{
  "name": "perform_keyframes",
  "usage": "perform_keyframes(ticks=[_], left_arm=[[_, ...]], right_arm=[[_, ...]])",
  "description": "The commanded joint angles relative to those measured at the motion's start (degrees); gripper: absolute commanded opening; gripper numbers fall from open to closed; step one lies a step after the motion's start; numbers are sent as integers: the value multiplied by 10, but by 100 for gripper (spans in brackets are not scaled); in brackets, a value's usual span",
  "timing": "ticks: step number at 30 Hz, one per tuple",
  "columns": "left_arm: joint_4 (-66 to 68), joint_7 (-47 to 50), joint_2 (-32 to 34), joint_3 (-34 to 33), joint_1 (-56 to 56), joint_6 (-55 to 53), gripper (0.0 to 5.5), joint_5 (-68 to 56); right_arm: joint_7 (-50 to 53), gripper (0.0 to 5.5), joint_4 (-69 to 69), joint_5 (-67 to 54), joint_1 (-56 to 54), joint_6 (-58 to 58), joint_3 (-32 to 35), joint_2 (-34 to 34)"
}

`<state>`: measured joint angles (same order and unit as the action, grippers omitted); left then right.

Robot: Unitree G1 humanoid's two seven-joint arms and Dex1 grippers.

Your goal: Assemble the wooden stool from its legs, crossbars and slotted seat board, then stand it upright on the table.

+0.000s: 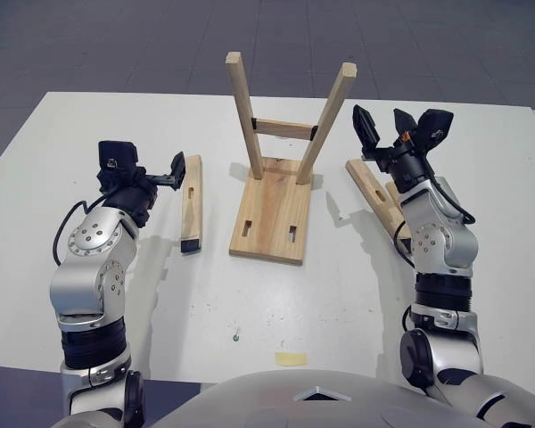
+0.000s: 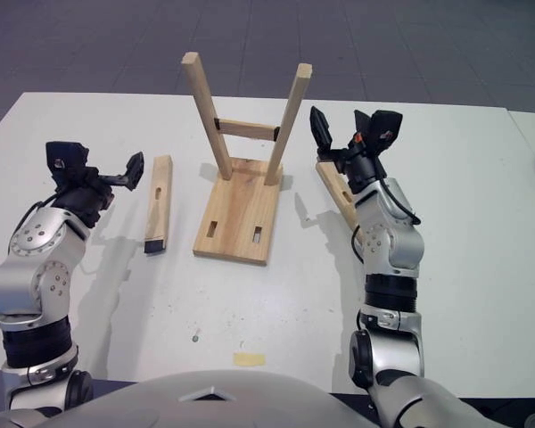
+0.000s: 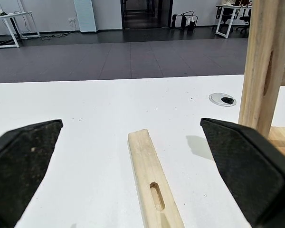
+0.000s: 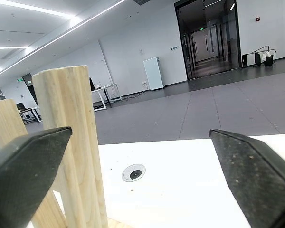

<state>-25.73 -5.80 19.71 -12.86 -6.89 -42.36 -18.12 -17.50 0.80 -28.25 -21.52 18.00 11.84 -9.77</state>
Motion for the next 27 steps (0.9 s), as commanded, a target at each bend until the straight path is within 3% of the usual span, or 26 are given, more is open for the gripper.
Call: perform_keyframes(ticks=[1,17,22,27], left_arm=[[-6,1,4,3,13,-31,540,4],[42,30,-41,41,1,-87,540,16],[63,28,-39,57,0,-90,540,30],[67,18,-39,61,-12,-79,540,32]], right_arm=[[2,539,-16,9,10,-3,-8,3],[26,539,-26,31,26,-19,8,-5],[38,539,-9,28,8,-32,39,-14],[-3,539,57,45,12,-3,64,-105]])
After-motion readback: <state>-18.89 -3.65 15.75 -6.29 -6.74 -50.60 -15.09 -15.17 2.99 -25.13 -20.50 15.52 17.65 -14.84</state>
